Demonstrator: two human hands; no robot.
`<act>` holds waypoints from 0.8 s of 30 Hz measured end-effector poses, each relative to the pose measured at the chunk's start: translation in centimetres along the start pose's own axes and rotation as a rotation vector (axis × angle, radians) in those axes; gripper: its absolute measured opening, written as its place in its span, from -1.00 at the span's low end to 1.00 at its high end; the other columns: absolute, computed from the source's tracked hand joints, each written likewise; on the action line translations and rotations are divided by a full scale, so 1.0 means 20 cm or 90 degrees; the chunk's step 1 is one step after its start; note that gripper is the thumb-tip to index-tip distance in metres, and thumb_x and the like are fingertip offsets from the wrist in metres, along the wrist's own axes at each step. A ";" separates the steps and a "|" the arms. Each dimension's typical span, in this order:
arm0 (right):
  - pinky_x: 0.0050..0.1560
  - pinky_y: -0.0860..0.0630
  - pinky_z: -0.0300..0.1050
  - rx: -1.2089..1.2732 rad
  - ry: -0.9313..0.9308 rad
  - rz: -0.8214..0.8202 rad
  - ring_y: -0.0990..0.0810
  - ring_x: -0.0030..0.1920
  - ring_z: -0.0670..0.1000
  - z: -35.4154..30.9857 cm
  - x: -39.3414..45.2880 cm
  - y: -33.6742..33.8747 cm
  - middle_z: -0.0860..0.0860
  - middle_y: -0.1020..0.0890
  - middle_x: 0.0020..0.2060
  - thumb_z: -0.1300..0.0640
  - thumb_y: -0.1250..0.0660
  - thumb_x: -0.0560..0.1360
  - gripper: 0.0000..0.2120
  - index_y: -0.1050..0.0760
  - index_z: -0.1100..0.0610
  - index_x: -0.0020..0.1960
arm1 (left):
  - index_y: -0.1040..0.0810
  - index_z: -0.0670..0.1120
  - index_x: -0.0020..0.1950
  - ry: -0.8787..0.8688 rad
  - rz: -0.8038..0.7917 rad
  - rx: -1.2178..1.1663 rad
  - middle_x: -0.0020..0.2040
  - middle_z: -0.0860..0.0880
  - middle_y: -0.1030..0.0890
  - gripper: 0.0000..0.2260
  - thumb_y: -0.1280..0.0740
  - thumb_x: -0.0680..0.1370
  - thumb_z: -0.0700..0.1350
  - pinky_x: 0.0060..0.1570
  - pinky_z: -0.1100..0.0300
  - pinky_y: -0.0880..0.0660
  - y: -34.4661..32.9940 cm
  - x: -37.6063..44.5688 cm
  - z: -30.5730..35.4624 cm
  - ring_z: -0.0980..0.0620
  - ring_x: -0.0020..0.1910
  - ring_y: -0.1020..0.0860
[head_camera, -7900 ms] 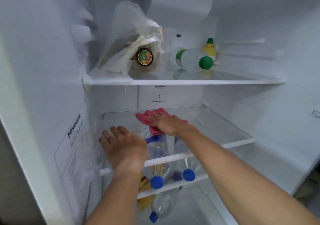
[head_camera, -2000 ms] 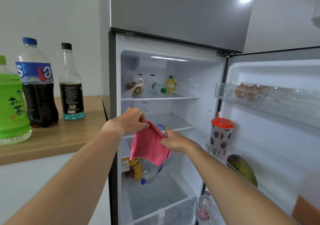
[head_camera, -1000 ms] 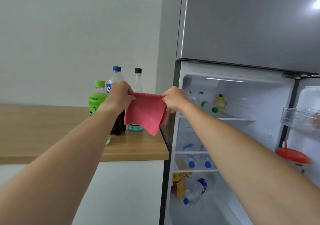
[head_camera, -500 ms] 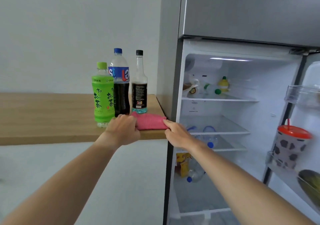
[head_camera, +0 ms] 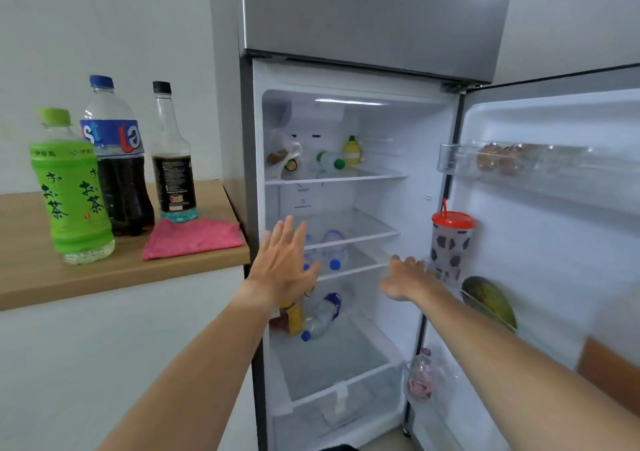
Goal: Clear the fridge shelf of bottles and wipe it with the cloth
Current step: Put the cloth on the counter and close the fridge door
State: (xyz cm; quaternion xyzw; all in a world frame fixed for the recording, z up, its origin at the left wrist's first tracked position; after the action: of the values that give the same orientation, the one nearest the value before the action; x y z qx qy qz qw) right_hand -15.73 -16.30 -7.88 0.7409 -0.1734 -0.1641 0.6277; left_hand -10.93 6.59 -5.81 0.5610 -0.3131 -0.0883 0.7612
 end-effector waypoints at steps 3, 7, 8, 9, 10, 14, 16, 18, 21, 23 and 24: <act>0.50 -0.04 0.27 -0.055 -0.102 0.009 -0.07 0.55 0.32 0.27 -0.05 -0.07 0.30 -0.10 0.56 0.01 -0.17 0.57 -0.32 -0.03 0.23 0.59 | 0.01 -0.11 0.64 0.011 -0.031 0.060 0.64 -0.14 0.01 -0.30 -0.11 0.61 0.18 0.58 -0.08 0.08 -0.10 0.04 0.04 -0.14 0.62 0.04; 0.51 0.01 0.29 -0.120 -0.091 0.040 0.07 0.58 0.22 0.48 -0.11 -0.17 0.23 -0.01 0.59 0.08 -0.17 0.56 -0.34 -0.04 0.24 0.58 | -0.10 -0.14 0.60 0.040 -0.023 0.094 0.56 -0.13 -0.18 -0.34 -0.08 0.61 0.19 0.56 -0.11 -0.03 -0.17 0.05 0.02 -0.14 0.56 -0.13; 0.51 0.03 0.30 -0.129 -0.076 0.052 0.09 0.59 0.21 0.49 -0.12 -0.19 0.22 0.01 0.59 0.09 -0.18 0.55 -0.35 -0.07 0.23 0.57 | -0.08 -0.14 0.61 0.052 -0.028 0.093 0.58 -0.14 -0.15 -0.34 -0.06 0.62 0.20 0.57 -0.11 0.00 -0.18 0.04 0.01 -0.14 0.57 -0.11; 0.50 0.07 0.32 -0.131 -0.067 0.057 0.11 0.59 0.22 0.49 -0.12 -0.21 0.22 0.03 0.60 0.08 -0.18 0.55 -0.36 -0.08 0.22 0.56 | -0.06 -0.14 0.62 0.066 -0.037 0.089 0.60 -0.15 -0.10 -0.34 -0.04 0.62 0.21 0.57 -0.11 0.03 -0.19 0.04 0.00 -0.15 0.59 -0.07; 0.50 0.10 0.34 -0.130 -0.063 0.058 0.14 0.59 0.23 0.48 -0.12 -0.23 0.23 0.06 0.60 0.08 -0.19 0.55 -0.36 -0.08 0.21 0.56 | -0.03 -0.14 0.63 0.078 -0.046 0.083 0.62 -0.14 -0.05 -0.33 -0.02 0.63 0.22 0.57 -0.11 0.06 -0.19 0.03 -0.02 -0.15 0.61 -0.02; 0.46 0.10 0.40 -0.145 -0.057 0.067 0.13 0.58 0.29 0.43 -0.10 -0.28 0.29 0.07 0.59 0.02 -0.22 0.52 -0.47 -0.28 0.15 0.45 | 0.00 -0.15 0.63 0.086 -0.046 0.058 0.64 -0.15 0.00 -0.31 -0.03 0.63 0.23 0.59 -0.09 0.07 -0.19 0.01 -0.10 -0.13 0.62 0.01; 0.42 0.04 0.43 -0.165 -0.059 0.081 0.08 0.56 0.33 0.42 -0.10 -0.30 0.29 0.06 0.58 -0.02 -0.23 0.49 -0.49 -0.34 0.10 0.41 | 0.00 -0.15 0.63 0.066 -0.032 0.066 0.63 -0.14 -0.02 -0.31 -0.03 0.63 0.23 0.59 -0.08 0.05 -0.19 0.00 -0.11 -0.13 0.62 -0.01; 0.38 -0.02 0.47 -0.206 -0.052 0.103 0.01 0.53 0.38 0.39 -0.09 -0.33 0.25 0.03 0.59 -0.08 -0.22 0.48 -0.48 -0.37 0.06 0.39 | 0.00 -0.14 0.64 0.058 -0.024 0.069 0.64 -0.14 -0.02 -0.32 -0.02 0.63 0.23 0.58 -0.08 0.06 -0.21 -0.02 -0.11 -0.12 0.62 0.00; 0.35 -0.08 0.48 -0.233 -0.052 0.127 -0.07 0.50 0.41 0.36 -0.09 -0.34 0.24 0.00 0.59 -0.13 -0.23 0.45 -0.49 -0.40 0.03 0.36 | 0.01 -0.12 0.64 0.066 -0.021 0.048 0.64 -0.14 0.02 -0.33 0.01 0.64 0.22 0.58 -0.08 0.09 -0.23 -0.03 -0.11 -0.12 0.63 0.05; 0.36 -0.10 0.45 -0.225 -0.062 0.130 -0.10 0.49 0.40 0.34 -0.08 -0.33 0.24 -0.03 0.59 -0.14 -0.24 0.43 -0.46 -0.41 0.04 0.36 | 0.02 -0.12 0.64 0.067 -0.020 0.045 0.64 -0.14 0.03 -0.33 0.01 0.64 0.22 0.58 -0.07 0.10 -0.24 -0.04 -0.12 -0.11 0.63 0.06; 0.37 -0.10 0.44 -0.222 -0.065 0.129 -0.10 0.49 0.39 0.33 -0.08 -0.33 0.24 -0.03 0.58 -0.14 -0.23 0.43 -0.43 -0.40 0.05 0.38 | 0.02 -0.12 0.64 0.065 -0.019 0.045 0.64 -0.14 0.03 -0.34 0.01 0.64 0.22 0.59 -0.07 0.10 -0.25 -0.04 -0.12 -0.11 0.63 0.05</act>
State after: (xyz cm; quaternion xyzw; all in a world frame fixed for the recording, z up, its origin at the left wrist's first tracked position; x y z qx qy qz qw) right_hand -19.84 -20.25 -15.43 0.5906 -0.2473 -0.1650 0.7502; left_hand -9.08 7.09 -10.97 0.5961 -0.2688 -0.0598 0.7542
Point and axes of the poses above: each hand's wrist, its own x-axis towards the middle knuckle, its own y-axis out of the back of the hand, z = x × y, the point moved 1 cm from there along x, towards the middle knuckle
